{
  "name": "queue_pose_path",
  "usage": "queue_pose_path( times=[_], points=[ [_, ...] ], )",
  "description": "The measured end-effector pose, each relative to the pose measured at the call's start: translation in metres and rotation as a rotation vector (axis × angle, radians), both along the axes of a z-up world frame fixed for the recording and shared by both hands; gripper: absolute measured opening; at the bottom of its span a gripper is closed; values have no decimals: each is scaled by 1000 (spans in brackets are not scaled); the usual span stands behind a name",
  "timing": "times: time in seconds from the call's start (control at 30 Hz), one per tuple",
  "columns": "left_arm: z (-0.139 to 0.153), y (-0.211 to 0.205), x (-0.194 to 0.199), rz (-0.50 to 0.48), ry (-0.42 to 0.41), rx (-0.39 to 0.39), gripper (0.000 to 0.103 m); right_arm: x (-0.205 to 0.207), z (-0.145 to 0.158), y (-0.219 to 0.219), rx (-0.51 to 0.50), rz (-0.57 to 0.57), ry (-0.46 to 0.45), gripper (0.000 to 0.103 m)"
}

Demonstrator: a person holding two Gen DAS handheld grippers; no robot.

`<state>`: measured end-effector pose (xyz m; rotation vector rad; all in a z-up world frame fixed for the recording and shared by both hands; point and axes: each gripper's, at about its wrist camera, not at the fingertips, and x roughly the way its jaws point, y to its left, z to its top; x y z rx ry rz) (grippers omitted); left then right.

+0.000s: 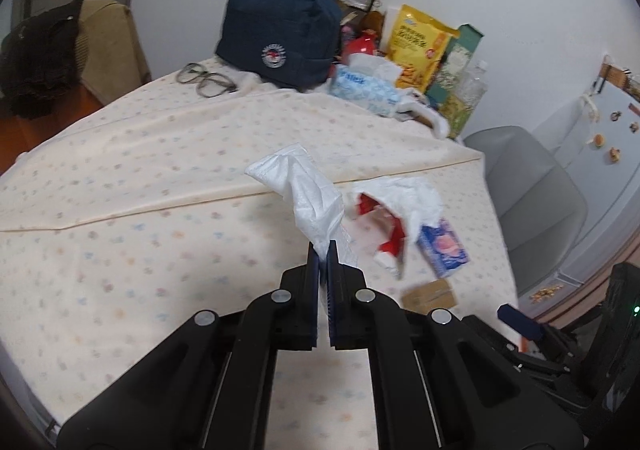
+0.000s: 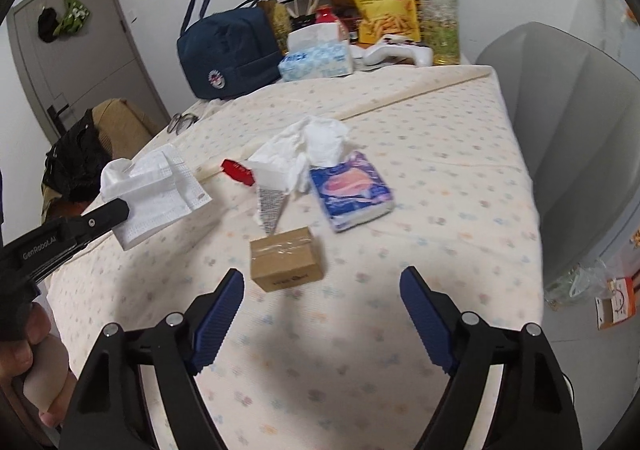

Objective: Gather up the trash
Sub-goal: 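Grasp the white tissue with the left tool while the right tool grasps the small cardboard box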

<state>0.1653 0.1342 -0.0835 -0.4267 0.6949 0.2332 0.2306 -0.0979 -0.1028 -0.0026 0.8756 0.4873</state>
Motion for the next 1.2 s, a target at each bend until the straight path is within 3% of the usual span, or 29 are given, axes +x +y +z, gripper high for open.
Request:
queue_pose_path(
  times=[0.2, 0.27, 0.3, 0.53, 0.8, 1.2],
  points=[
    [-3, 10, -6, 42, 64, 46, 4, 16, -17, 34, -64, 57, 20, 78],
    [-3, 9, -7, 38, 73, 57, 4, 22, -23, 38, -80, 69, 35, 50],
    [-3, 8, -9, 34, 74, 59, 4, 21, -23, 38, -92, 59, 37, 47],
    [4, -13, -10, -12, 87, 112, 4, -10, 1, 11, -25, 52, 14, 47],
    [18, -65, -6, -112, 72, 205, 4, -39, 27, -46, 51, -33, -7, 47],
    [28, -153, 3, -287, 60, 309, 4, -54, 33, -132, 88, -196, -24, 47]
  ],
)
